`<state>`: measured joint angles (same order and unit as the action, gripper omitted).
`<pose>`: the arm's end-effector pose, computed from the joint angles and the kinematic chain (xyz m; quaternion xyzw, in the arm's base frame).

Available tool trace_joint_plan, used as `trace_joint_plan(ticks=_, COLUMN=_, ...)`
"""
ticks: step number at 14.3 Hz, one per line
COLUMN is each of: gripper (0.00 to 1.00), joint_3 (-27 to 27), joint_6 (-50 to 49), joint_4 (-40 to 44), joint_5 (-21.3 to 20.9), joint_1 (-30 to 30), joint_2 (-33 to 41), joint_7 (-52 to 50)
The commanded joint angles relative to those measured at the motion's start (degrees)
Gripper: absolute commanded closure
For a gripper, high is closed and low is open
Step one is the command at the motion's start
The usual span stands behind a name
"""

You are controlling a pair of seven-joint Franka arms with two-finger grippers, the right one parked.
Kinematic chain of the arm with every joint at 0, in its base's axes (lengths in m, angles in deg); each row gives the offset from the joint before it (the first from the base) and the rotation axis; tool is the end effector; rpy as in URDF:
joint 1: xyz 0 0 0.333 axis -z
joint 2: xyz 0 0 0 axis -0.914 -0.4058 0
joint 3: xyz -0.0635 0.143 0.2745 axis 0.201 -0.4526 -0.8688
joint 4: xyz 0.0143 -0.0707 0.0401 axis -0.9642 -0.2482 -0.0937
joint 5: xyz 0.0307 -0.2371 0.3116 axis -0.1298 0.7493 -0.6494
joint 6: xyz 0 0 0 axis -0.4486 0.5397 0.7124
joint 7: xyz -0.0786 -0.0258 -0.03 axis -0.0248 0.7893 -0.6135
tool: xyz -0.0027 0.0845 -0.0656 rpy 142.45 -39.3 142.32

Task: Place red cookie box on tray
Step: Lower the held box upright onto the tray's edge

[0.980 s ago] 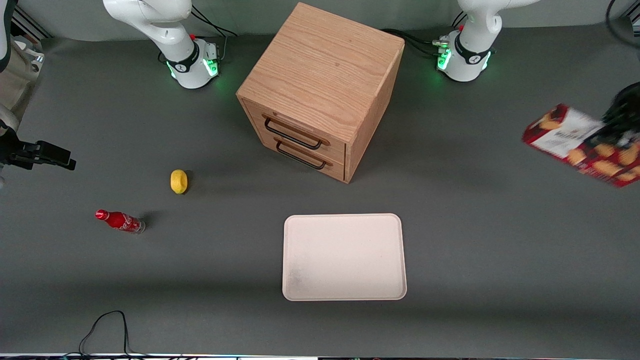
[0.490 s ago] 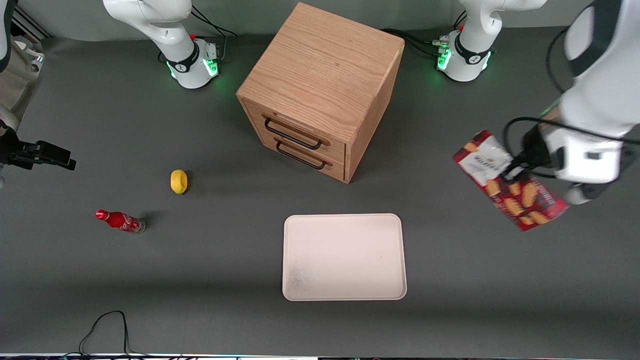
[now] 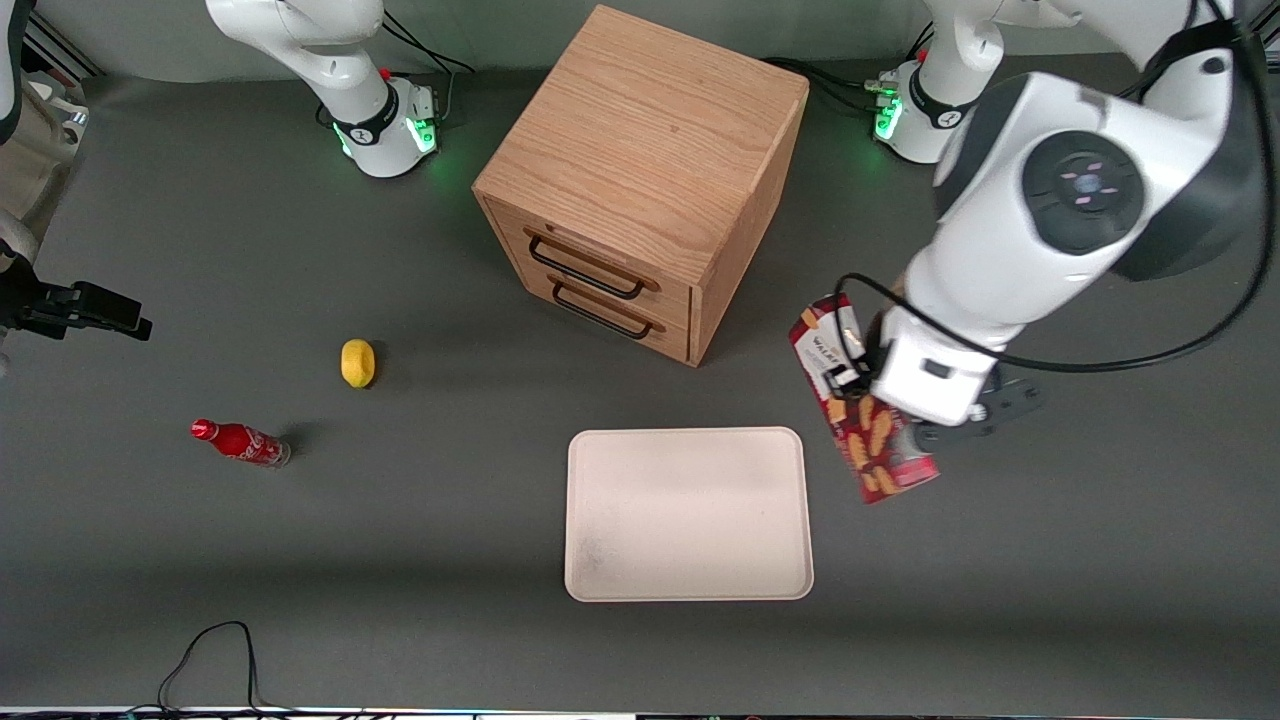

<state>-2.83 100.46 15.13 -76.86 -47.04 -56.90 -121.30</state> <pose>0.6305 -0.2940 0.5548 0.9890 0.1417 0.0071 0.0409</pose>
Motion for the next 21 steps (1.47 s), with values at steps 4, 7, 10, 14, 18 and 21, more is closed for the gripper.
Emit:
trace_joint_plan(ticks=4, gripper=1.0, joint_3=-0.61, joint_6=-0.45, joint_4=3.64, joint_5=-2.28, joint_1=2.34, joint_2=-2.49, joint_7=16.37)
trace_joint_plan(ticks=7, gripper=1.0, joint_3=-0.61, joint_6=0.34, joint_4=3.38, joint_5=-2.28, joint_1=2.34, joint_2=-4.24, joint_7=17.54)
trace_joint_plan(ticks=10, gripper=1.0, joint_3=-0.87, joint_6=2.96, joint_4=3.29, joint_5=-2.28, joint_1=2.25, joint_2=-9.24, joint_7=15.7)
trace_joint_plan(ticks=14, gripper=1.0, joint_3=-1.14, joint_6=10.24, joint_4=1.8, joint_5=-3.15, joint_1=1.99, joint_2=-15.49, joint_7=14.9)
trace_joint_plan(ticks=18, gripper=1.0, joint_3=-1.4, joint_6=22.46, joint_4=-4.53, joint_5=-4.73, joint_1=1.9, joint_2=-18.04, joint_7=14.73)
trace_joint_plan(ticks=21, gripper=1.0, joint_3=-1.75, joint_6=26.43, joint_4=-4.45, joint_5=-6.23, joint_1=1.9, joint_2=-21.12, joint_7=14.2)
